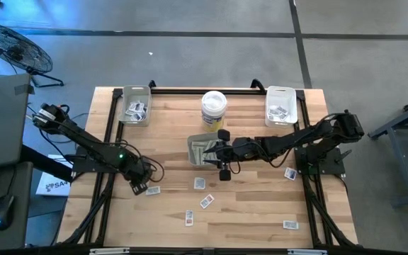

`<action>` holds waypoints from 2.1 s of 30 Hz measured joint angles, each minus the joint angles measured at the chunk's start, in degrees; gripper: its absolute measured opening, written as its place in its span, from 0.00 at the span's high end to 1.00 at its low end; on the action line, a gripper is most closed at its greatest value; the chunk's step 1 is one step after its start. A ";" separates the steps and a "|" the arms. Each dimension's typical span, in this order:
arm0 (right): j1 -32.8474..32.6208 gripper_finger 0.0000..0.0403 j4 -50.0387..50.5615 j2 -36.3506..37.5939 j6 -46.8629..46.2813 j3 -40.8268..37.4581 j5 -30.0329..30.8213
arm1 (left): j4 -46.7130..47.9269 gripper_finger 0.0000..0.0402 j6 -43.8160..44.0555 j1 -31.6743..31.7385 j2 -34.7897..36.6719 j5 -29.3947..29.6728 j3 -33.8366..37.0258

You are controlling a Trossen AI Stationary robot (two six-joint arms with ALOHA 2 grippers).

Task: Pick & Place First Aid Supplies
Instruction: Put the ointment pack into the white bin

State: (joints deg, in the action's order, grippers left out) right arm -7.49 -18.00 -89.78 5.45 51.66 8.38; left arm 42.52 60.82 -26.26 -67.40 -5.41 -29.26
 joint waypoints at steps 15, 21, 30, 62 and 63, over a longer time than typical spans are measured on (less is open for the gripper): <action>0.00 0.65 -0.09 0.00 0.11 0.00 0.11 | 0.58 0.70 -3.87 0.00 -3.04 -1.73 -1.60; 0.00 0.65 -0.26 0.00 0.13 0.00 0.13 | 1.66 0.70 -7.02 -0.02 -2.91 -1.98 -5.64; 0.02 0.65 0.12 -0.02 0.02 0.00 0.07 | 7.17 0.70 -3.34 -0.04 -2.93 -3.26 -4.02; 0.02 0.65 -1.53 -1.71 0.83 0.00 -3.05 | 6.93 0.99 -5.31 -0.06 -3.00 5.91 -1.42; 0.02 0.65 -2.80 -2.56 0.85 0.00 -3.57 | 8.72 0.99 -5.37 0.02 -3.02 7.94 -2.37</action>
State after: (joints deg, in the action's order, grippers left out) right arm -7.46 -20.80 -92.33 6.30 51.66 4.82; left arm 51.24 55.45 -26.24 -70.41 2.53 -31.63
